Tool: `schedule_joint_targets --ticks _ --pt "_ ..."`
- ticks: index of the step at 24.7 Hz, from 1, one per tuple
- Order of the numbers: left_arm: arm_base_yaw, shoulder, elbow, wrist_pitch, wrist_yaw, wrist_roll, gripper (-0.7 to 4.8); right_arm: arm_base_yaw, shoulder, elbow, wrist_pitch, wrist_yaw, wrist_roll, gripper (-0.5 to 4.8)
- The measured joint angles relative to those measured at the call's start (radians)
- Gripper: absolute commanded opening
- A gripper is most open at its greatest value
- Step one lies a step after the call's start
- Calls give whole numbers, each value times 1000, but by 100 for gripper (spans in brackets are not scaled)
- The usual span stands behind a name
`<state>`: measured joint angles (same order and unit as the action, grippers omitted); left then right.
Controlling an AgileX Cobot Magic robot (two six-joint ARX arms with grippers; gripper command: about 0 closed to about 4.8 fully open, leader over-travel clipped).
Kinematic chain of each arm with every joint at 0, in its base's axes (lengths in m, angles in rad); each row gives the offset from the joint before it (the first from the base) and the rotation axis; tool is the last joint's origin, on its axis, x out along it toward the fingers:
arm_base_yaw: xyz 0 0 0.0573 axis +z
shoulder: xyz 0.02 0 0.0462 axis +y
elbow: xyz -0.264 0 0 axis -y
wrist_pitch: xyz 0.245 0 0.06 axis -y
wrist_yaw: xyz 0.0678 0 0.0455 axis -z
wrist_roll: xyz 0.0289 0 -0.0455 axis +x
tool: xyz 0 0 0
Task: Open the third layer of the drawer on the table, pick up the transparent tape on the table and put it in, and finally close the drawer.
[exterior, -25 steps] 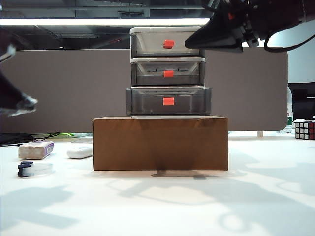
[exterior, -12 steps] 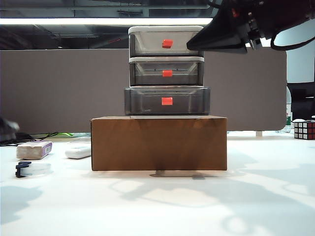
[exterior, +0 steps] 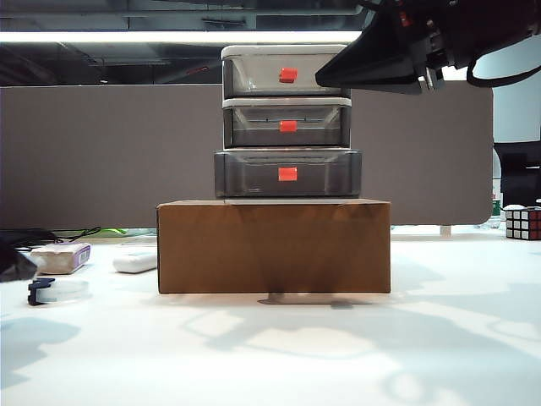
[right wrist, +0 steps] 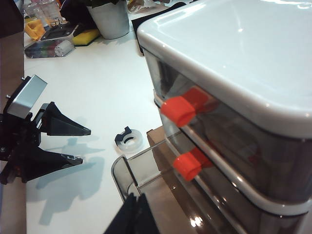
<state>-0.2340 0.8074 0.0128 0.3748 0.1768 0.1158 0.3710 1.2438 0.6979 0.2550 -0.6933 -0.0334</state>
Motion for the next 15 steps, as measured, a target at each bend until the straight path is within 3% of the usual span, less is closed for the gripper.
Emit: schedule_joint_targets --ticks 2,5,11,15 --pt "0 62 3 53 -1 4 352 0 0 0 0 0 0 -2" --pt "0 174 37 113 -11 32 400 0 0 0 0 -4 0 -2" --pt "12 490 146 251 -7 77 401 -1 0 0 -2 -37 0 -2" --pt "19 583 169 327 2 109 400 0 0 0 -9 -52 -1 -2"
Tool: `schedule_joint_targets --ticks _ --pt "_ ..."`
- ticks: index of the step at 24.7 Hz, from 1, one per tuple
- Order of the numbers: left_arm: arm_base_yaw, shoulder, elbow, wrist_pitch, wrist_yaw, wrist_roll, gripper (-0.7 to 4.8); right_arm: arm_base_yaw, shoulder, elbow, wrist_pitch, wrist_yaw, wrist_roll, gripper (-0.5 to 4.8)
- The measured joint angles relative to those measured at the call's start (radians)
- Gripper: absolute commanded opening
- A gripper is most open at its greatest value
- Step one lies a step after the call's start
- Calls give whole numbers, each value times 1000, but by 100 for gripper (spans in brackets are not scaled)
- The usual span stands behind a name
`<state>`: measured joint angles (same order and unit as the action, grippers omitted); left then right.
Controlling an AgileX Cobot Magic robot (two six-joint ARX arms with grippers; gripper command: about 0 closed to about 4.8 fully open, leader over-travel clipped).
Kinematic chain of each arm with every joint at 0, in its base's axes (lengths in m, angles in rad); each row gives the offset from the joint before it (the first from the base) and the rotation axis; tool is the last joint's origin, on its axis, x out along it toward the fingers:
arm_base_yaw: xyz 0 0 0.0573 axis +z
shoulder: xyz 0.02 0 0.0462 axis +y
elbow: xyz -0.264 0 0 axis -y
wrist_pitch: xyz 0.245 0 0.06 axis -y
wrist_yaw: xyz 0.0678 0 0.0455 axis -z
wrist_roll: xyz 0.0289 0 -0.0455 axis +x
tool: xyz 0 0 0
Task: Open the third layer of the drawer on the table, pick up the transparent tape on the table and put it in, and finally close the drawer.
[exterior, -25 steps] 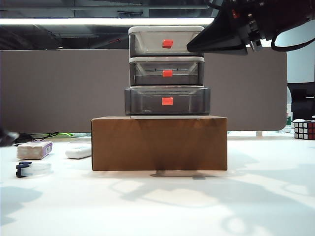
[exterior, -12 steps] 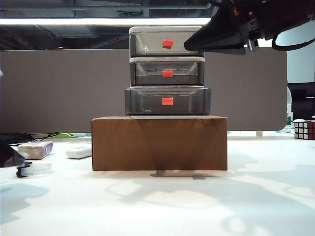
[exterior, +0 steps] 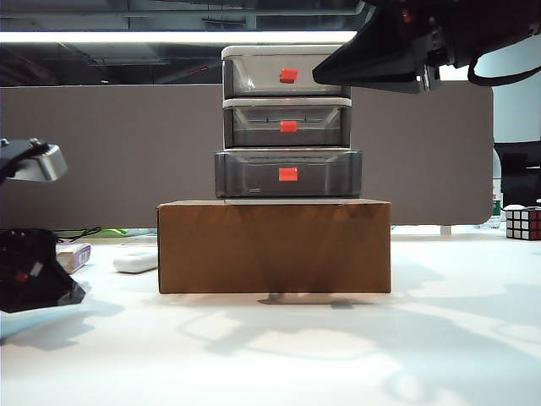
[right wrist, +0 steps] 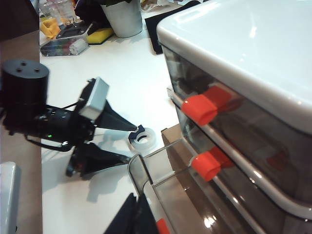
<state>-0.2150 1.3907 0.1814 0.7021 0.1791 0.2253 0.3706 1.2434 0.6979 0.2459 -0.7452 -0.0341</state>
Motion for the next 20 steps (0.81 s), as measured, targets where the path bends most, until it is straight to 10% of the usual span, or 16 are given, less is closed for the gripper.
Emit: schedule_joint_targets --ticks 10,20 --pt "188 109 38 47 209 9 368 0 -3 0 -27 -8 -35 -2" --pt "189 252 134 88 338 12 368 0 -3 0 -27 -8 -42 -2"
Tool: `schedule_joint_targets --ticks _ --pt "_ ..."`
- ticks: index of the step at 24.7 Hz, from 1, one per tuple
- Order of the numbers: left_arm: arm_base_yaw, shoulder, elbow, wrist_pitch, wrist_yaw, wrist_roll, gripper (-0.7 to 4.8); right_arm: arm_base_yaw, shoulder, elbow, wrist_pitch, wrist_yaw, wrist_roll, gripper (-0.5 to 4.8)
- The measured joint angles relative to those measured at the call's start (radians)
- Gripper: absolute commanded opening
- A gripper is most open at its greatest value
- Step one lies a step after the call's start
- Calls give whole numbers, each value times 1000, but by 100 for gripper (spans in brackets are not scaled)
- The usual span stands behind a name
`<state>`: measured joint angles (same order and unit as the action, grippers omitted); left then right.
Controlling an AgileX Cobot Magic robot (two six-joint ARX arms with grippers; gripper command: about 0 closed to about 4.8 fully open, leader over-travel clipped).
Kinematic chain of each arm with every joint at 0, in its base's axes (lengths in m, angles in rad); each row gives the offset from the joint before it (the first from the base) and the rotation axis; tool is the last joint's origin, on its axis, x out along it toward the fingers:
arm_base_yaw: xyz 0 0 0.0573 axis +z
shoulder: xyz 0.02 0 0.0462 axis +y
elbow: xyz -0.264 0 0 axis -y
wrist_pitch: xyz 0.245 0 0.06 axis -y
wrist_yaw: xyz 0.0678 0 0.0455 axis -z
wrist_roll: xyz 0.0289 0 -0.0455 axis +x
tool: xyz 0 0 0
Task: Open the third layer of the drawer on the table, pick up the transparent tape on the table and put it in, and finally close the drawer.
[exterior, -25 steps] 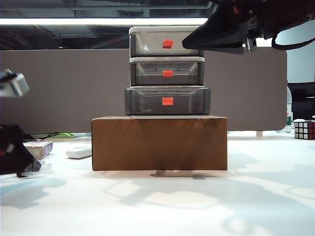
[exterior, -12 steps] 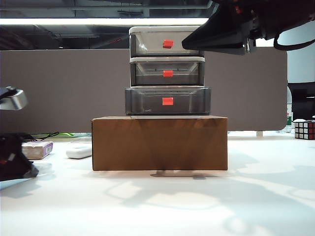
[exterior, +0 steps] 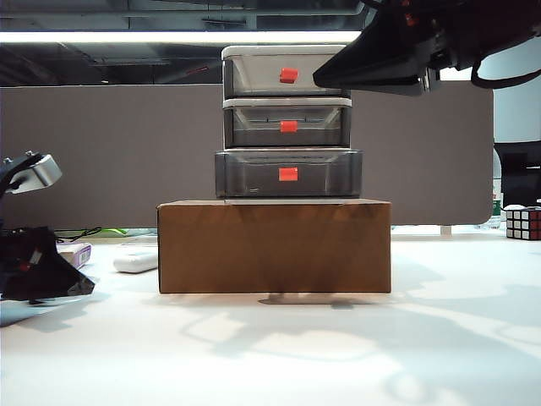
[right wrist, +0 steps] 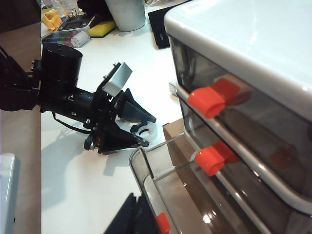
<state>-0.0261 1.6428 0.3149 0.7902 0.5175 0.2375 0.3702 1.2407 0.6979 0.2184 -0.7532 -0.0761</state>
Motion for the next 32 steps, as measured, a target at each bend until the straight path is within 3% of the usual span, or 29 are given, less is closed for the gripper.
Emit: schedule_joint_targets --ticks 14,16,23,25,32 --pt "0 1 9 -39 -5 107 355 0 0 0 1 1 -3 -2" --pt "0 1 9 -40 -5 109 294 0 0 0 1 1 -3 -2" --pt "0 0 10 -43 -5 122 269 0 0 0 1 1 -3 -2" --pt "0 0 10 -43 -5 122 165 0 0 0 1 1 -3 -2" --pt "0 -2 10 -43 1 116 111 0 0 0 1 1 -3 -2"
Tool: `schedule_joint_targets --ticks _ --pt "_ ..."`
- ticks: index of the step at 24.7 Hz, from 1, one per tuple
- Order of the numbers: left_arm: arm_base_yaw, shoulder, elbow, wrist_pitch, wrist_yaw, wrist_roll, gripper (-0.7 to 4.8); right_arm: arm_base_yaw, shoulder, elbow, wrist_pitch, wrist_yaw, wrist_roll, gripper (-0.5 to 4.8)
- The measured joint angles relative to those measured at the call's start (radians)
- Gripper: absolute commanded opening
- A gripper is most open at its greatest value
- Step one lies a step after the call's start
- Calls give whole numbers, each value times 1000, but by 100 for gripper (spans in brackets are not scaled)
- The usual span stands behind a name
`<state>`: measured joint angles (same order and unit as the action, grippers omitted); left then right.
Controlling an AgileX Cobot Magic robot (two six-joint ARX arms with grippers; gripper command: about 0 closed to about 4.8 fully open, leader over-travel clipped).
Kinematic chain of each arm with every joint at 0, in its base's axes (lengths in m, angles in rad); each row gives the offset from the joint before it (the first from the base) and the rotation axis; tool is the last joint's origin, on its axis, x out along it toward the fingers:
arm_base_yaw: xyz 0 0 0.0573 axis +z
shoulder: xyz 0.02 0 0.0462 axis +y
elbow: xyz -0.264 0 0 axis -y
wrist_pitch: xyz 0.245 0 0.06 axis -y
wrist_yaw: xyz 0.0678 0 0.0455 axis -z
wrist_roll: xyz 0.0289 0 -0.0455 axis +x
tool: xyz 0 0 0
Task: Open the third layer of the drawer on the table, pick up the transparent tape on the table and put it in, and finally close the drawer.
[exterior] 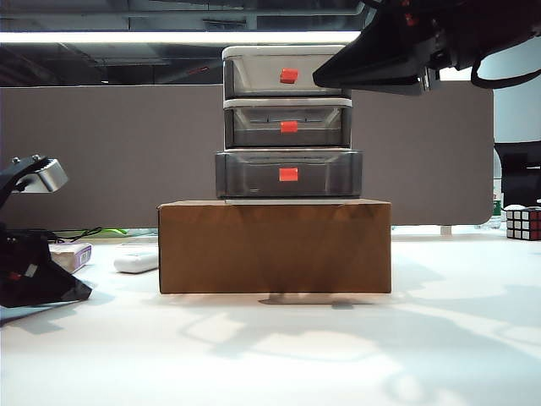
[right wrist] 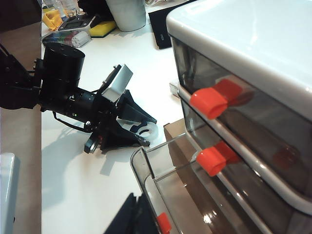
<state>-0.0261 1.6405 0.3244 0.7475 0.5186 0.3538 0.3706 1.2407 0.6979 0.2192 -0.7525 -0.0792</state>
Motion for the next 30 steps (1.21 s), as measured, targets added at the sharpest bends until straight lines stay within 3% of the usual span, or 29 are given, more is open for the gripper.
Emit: schedule_joint_targets --ticks 7,9,15,17,21,30 --pt "-21 -154 -16 -116 35 -75 108 0 -27 0 2 0 0 -2" --pt "-89 -339 -11 -108 35 -80 123 0 -37 0 1 2 0 -2" --pt "-264 -531 14 -137 -16 -82 125 0 -45 0 0 1 0 -2" --pt "-325 -544 60 -154 -45 -82 124 0 -45 0 0 1 0 -2" --pt "-539 -513 225 -303 -190 -21 124 0 -55 0 -8 0 0 -2" --pt "-645 -364 302 -305 -249 51 124 0 -57 0 -16 -1 0 -2"
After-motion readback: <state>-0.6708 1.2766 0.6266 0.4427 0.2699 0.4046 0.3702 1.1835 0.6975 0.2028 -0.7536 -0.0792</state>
